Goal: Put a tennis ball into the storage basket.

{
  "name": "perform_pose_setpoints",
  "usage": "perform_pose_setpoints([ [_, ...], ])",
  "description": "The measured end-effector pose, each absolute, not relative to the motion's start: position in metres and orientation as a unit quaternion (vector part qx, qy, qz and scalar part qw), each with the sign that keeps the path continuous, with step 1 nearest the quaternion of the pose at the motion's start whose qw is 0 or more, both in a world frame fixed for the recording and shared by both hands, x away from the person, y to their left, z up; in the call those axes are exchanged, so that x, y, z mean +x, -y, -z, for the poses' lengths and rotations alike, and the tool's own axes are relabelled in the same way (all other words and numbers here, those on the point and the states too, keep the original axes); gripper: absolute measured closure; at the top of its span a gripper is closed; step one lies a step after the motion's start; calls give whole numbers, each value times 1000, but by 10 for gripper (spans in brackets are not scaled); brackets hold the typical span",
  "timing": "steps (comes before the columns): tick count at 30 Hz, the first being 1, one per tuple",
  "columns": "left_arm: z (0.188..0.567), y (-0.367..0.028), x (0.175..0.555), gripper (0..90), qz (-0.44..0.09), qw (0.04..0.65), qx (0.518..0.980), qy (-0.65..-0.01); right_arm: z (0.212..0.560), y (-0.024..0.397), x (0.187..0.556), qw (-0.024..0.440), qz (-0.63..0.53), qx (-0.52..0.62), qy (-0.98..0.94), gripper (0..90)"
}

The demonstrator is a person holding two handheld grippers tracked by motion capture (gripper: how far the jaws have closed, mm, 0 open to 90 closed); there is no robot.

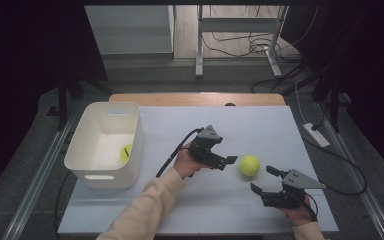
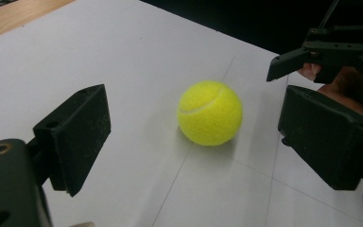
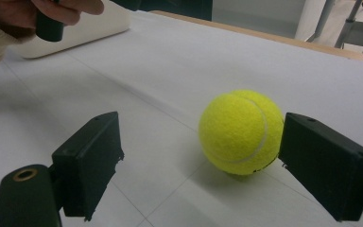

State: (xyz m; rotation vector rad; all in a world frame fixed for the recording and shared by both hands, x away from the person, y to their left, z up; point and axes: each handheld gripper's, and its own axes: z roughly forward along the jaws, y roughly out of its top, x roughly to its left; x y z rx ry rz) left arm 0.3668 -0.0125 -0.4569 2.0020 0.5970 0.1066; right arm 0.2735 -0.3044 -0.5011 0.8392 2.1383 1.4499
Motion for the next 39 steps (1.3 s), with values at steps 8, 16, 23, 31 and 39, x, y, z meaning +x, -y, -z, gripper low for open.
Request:
perform_pose_setpoints([
  [8,461,18,370,119,-40,497,832,-244,500,304,273,213,-523,301,-769,140],
  [16,467,24,371,117,-38,488,839,-239,500,303,274,213,-524,300,-768,140],
  [23,471,31,372,117,-34,483,843,-234,500,303,274,212,-527,302,-766,140],
  [31,475,38,373,117,-28,479,848,-226,499,304,273,211,-527,302,-766,140],
  [39,477,48,373,117,-23,476,850,-223,498,305,272,214,-529,304,-763,140],
])
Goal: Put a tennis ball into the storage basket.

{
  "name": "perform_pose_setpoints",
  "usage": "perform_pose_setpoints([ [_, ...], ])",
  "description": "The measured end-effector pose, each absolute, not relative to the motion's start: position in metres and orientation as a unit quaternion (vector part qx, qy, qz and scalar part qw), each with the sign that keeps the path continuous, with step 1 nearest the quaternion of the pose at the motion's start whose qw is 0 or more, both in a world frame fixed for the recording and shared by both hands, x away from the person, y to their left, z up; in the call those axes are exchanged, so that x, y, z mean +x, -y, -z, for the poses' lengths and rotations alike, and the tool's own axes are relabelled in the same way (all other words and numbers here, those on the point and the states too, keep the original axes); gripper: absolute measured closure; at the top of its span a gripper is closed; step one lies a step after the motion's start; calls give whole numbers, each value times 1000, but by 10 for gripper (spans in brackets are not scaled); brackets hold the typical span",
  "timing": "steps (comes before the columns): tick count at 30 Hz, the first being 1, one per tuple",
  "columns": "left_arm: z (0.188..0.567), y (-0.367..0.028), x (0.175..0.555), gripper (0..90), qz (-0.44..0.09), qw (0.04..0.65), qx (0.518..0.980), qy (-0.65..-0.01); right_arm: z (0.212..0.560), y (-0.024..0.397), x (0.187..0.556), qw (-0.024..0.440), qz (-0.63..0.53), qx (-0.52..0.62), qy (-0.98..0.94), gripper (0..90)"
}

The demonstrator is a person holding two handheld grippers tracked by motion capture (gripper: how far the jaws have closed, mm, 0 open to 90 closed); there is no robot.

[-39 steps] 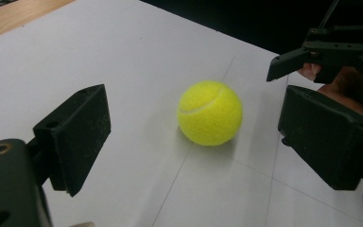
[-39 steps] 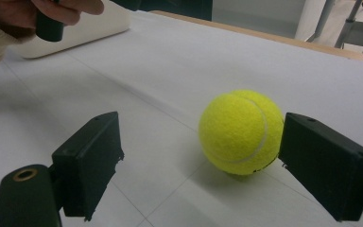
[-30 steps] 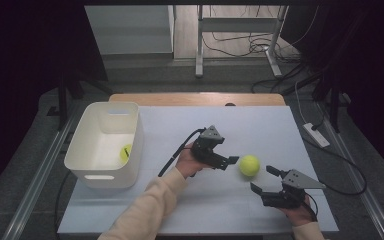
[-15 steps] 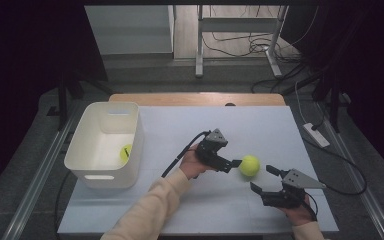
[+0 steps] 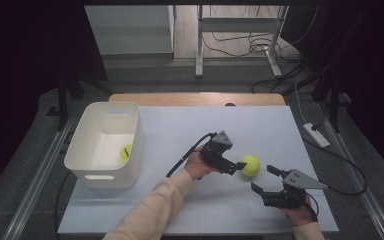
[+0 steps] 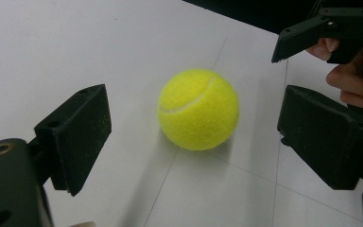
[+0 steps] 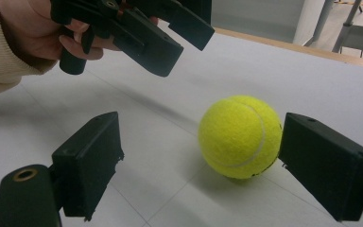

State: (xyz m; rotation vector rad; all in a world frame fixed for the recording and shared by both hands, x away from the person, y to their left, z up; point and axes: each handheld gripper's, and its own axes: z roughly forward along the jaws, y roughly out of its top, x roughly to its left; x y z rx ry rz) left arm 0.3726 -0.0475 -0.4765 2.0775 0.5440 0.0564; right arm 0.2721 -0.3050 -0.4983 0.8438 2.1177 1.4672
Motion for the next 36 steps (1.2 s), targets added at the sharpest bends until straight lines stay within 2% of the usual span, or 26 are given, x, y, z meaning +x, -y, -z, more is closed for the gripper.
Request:
perform_pose_setpoints([
  [24,498,79,382,108,-4,458,860,-224,497,307,269,220,-529,306,-760,140],
  [36,502,97,381,104,-13,434,876,-211,496,306,269,220,-532,305,-758,140],
])
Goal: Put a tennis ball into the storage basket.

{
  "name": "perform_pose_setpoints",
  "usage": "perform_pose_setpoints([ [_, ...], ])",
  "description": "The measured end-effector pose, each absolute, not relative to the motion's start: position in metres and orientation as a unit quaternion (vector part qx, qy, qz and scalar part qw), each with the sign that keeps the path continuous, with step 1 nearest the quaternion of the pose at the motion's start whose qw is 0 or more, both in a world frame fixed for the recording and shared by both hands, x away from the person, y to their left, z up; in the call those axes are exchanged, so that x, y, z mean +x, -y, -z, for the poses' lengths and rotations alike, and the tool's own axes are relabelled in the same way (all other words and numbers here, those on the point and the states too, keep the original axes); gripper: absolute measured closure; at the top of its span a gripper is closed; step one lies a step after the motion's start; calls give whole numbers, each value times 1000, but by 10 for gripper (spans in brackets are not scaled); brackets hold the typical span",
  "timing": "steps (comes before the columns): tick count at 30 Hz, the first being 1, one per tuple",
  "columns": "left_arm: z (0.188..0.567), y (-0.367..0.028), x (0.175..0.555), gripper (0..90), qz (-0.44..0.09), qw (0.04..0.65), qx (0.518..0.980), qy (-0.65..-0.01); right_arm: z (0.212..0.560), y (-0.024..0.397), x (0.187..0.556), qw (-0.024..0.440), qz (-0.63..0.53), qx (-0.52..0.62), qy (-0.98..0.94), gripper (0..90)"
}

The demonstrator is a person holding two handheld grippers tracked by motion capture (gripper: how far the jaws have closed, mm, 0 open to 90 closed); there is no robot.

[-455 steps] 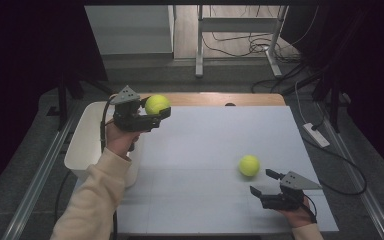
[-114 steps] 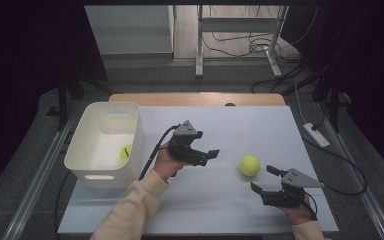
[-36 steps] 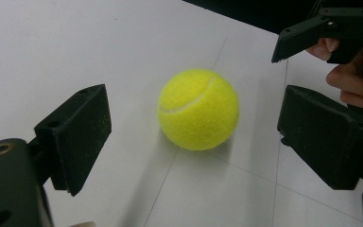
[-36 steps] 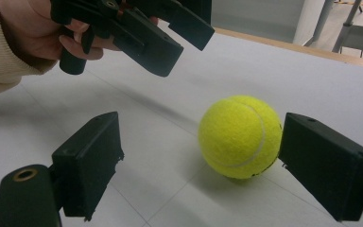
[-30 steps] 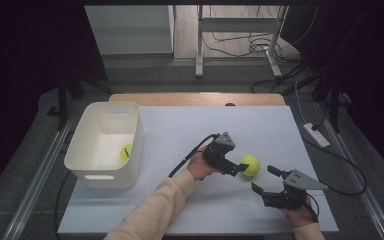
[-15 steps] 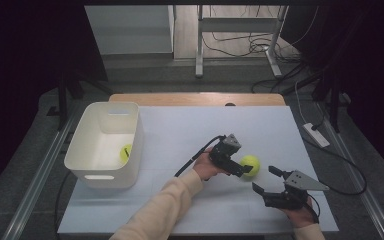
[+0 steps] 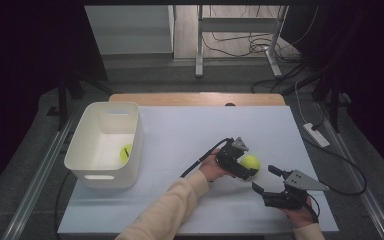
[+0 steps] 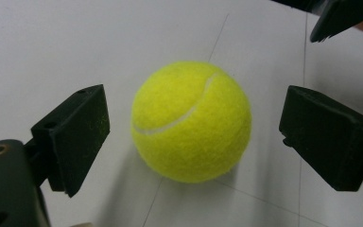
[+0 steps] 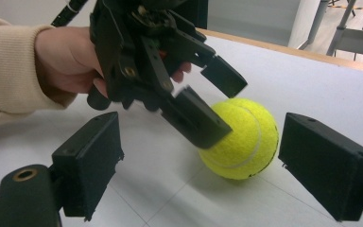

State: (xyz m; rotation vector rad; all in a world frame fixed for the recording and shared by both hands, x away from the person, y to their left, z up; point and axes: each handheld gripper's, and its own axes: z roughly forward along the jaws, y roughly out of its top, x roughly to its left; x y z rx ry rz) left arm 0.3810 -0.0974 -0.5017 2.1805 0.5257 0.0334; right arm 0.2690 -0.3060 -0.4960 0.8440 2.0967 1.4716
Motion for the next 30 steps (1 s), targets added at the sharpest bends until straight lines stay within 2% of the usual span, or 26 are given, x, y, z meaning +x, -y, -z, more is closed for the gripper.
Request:
perform_pose_setpoints([
  [10,512,108,384,130,-7,412,886,-213,496,306,269,221,-533,304,-758,140],
  [14,513,109,385,255,-12,400,889,-221,496,306,269,220,-532,303,-759,140],
  [30,501,100,381,270,-18,400,888,-225,497,307,268,220,-530,305,-760,141],
])
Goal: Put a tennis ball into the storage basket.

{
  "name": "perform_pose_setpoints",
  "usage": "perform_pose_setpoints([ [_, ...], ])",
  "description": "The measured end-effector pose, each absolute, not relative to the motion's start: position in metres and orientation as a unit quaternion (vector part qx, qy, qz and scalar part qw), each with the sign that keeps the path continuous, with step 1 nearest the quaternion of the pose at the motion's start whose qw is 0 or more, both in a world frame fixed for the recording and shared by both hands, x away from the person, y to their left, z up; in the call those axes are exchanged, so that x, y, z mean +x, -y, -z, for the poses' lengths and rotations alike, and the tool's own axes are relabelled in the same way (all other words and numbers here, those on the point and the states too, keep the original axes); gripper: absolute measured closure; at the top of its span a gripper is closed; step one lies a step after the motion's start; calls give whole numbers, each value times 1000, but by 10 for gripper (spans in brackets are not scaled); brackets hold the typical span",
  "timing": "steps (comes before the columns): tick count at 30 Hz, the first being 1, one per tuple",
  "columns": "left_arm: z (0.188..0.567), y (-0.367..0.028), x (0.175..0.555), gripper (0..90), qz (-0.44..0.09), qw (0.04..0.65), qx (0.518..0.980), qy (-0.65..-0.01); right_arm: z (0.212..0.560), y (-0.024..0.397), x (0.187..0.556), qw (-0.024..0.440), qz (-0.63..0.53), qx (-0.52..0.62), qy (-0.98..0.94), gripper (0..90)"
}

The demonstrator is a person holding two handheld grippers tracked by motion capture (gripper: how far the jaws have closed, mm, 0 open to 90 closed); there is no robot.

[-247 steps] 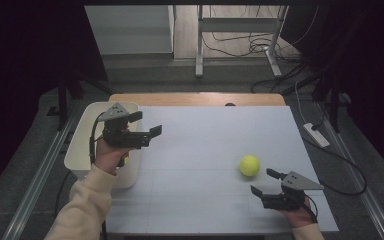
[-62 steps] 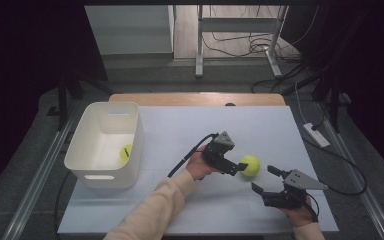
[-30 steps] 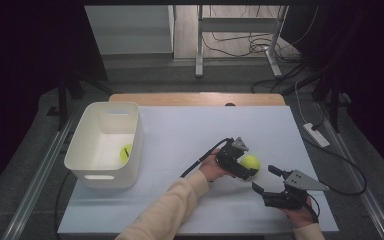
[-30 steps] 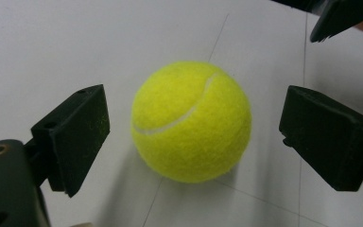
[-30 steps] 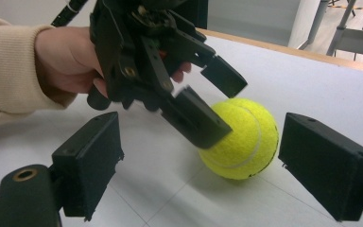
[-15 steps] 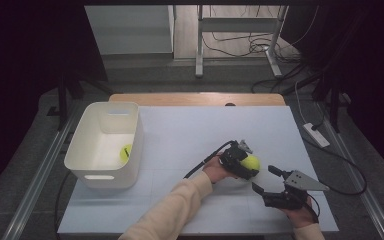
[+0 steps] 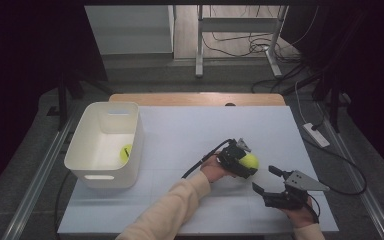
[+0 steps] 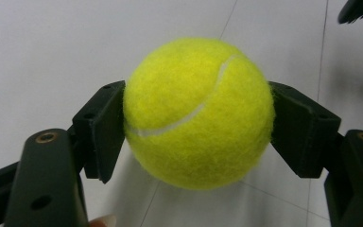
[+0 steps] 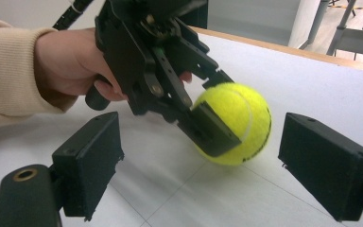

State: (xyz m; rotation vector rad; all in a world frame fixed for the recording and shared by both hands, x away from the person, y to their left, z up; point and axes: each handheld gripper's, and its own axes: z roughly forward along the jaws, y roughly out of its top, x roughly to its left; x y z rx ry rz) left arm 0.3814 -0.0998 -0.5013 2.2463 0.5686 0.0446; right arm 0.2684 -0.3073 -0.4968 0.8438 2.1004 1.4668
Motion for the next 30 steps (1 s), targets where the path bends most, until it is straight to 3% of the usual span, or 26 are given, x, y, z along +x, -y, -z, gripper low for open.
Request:
perform_pose_setpoints([
  [30,474,48,368,269,-50,447,862,-235,499,306,269,222,-523,305,-764,142],
])
